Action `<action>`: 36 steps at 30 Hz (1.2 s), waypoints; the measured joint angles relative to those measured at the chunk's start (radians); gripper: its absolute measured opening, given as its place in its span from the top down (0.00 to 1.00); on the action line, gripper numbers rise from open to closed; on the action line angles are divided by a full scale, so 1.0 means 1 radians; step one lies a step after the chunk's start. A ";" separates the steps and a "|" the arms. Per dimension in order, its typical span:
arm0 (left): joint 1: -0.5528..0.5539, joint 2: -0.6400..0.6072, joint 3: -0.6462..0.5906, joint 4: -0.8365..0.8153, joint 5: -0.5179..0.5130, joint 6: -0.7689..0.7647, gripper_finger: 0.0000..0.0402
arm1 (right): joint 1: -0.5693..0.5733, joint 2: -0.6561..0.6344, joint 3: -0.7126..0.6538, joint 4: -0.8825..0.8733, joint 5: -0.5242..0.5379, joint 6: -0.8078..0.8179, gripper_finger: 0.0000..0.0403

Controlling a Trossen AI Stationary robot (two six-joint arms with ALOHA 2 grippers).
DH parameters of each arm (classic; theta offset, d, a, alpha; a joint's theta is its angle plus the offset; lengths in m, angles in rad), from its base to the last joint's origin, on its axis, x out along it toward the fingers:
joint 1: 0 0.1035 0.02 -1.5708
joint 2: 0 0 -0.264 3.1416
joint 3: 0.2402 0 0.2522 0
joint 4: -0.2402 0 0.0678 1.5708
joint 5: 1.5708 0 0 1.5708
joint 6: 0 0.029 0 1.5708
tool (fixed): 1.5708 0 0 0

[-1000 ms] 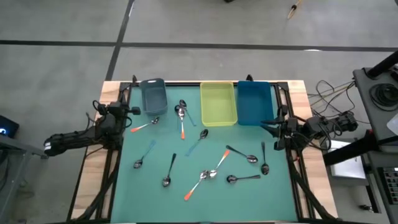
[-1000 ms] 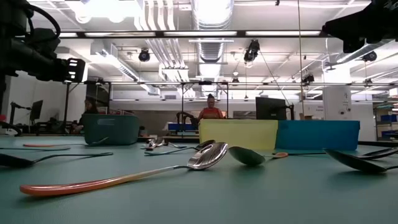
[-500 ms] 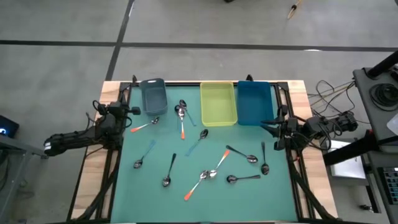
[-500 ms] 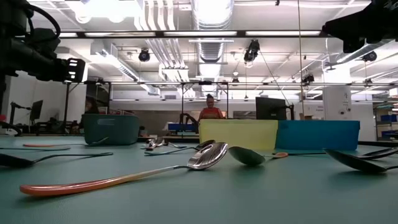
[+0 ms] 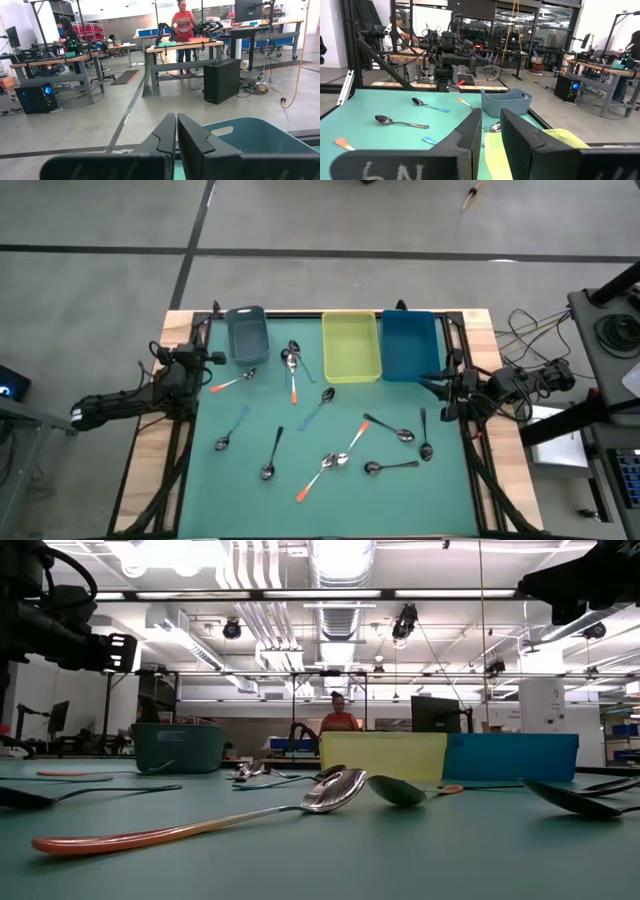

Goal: Sort silverware by color (type)

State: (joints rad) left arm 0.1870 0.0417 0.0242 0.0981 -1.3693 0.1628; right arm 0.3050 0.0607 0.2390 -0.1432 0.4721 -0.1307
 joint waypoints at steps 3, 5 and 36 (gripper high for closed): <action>0.000 0.000 0.000 0.000 0.000 0.000 1.00 | 0.000 0.000 0.000 0.000 0.000 0.000 0.84; 0.000 0.000 0.000 0.000 0.000 0.000 1.00 | 0.000 0.000 0.000 0.000 0.000 0.000 0.84; -0.001 0.000 0.000 0.063 0.098 -0.715 1.00 | 0.000 0.000 0.000 0.000 0.000 0.000 0.84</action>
State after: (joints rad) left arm 0.1864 0.0414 0.0242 0.1611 -1.2713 -0.5525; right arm 0.3049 0.0608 0.2394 -0.1432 0.4721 -0.1307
